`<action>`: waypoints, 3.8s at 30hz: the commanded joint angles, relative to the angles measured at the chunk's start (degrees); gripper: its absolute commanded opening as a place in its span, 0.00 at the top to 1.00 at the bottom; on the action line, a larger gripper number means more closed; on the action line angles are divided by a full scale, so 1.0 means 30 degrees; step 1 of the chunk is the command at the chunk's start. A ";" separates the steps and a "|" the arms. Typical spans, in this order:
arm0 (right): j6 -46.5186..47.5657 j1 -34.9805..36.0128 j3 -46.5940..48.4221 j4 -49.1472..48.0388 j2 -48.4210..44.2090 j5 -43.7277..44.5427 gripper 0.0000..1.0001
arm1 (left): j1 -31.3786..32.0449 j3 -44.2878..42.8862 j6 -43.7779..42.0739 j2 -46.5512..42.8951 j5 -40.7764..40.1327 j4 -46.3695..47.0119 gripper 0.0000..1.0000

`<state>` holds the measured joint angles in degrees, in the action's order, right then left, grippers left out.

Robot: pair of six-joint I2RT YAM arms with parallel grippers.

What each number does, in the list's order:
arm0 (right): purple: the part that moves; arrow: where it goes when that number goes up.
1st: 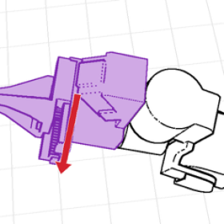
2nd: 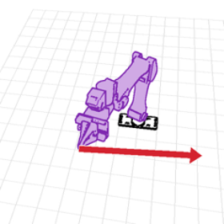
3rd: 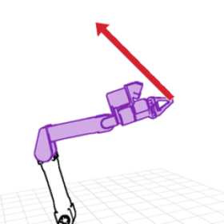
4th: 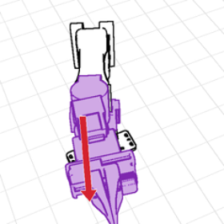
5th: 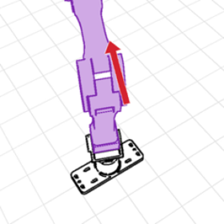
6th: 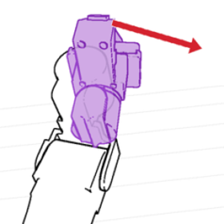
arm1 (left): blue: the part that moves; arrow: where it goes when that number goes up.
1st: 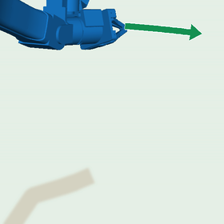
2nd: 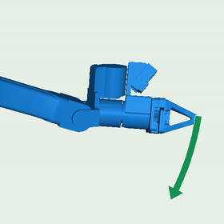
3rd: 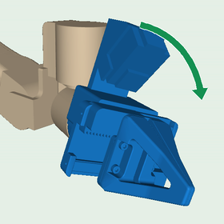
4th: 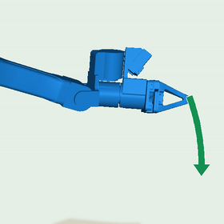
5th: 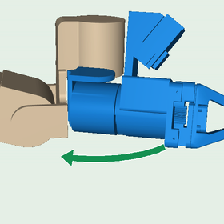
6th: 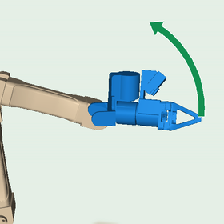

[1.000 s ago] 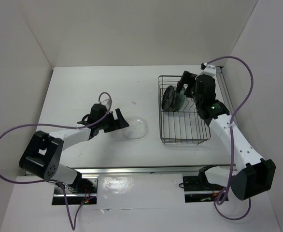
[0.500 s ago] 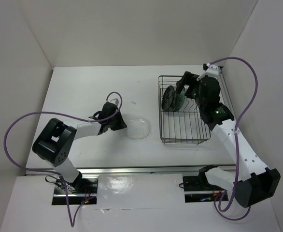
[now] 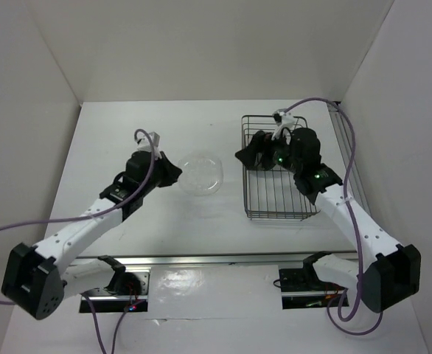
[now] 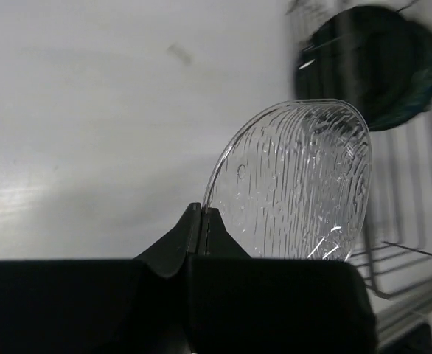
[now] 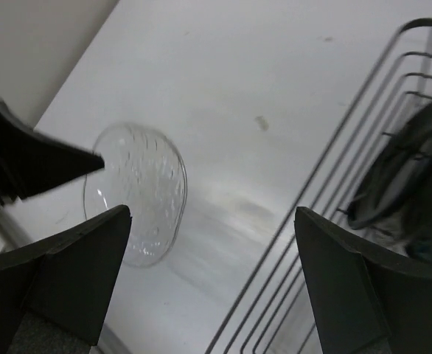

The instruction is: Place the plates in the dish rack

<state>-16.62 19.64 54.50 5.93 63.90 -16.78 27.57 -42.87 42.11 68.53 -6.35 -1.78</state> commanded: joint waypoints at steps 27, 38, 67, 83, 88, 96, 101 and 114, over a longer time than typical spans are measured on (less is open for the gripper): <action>0.0736 0.6110 -0.0677 -0.3824 0.4247 0.2920 0.16 | -0.0578 0.0199 -0.0969 -0.2129 0.5222 0.5633 1.00; 0.0736 0.5934 -0.0091 -0.3003 0.3632 0.3367 0.16 | -0.0753 0.0199 -0.0969 -0.2131 0.5222 0.5486 1.00; -0.0201 -0.3229 0.5593 0.5288 0.2104 1.8893 1.00 | -0.0753 -0.7187 -0.4046 -0.1164 0.1560 -0.8693 0.00; 0.0353 -0.4056 0.5007 0.3442 0.6149 1.6344 1.00 | -0.0753 -0.5836 -0.3665 -0.1690 0.3142 -0.7434 0.00; 0.0560 -0.4056 0.5007 0.3061 0.6767 1.6139 1.00 | -0.0753 -0.5660 -0.3665 -0.1692 0.3316 -0.7434 0.00; 0.0736 -0.4056 0.4773 0.2885 0.7646 1.6314 1.00 | -0.0753 -0.5660 -0.3665 -0.1692 0.3318 -0.7434 0.00; 0.0736 -0.4056 0.4394 0.3061 0.8027 1.6314 1.00 | -0.0753 -0.5660 -0.3665 -0.1692 0.3492 -0.7434 0.00; -0.0140 -0.3880 0.4946 0.3761 0.8202 1.7162 0.25 | -0.0753 -0.5660 -0.3665 -0.1692 0.3669 -0.7434 0.00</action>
<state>-15.73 7.64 67.07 17.56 88.40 31.66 25.32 -59.96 31.62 64.73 3.79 -25.34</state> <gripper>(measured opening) 0.731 1.000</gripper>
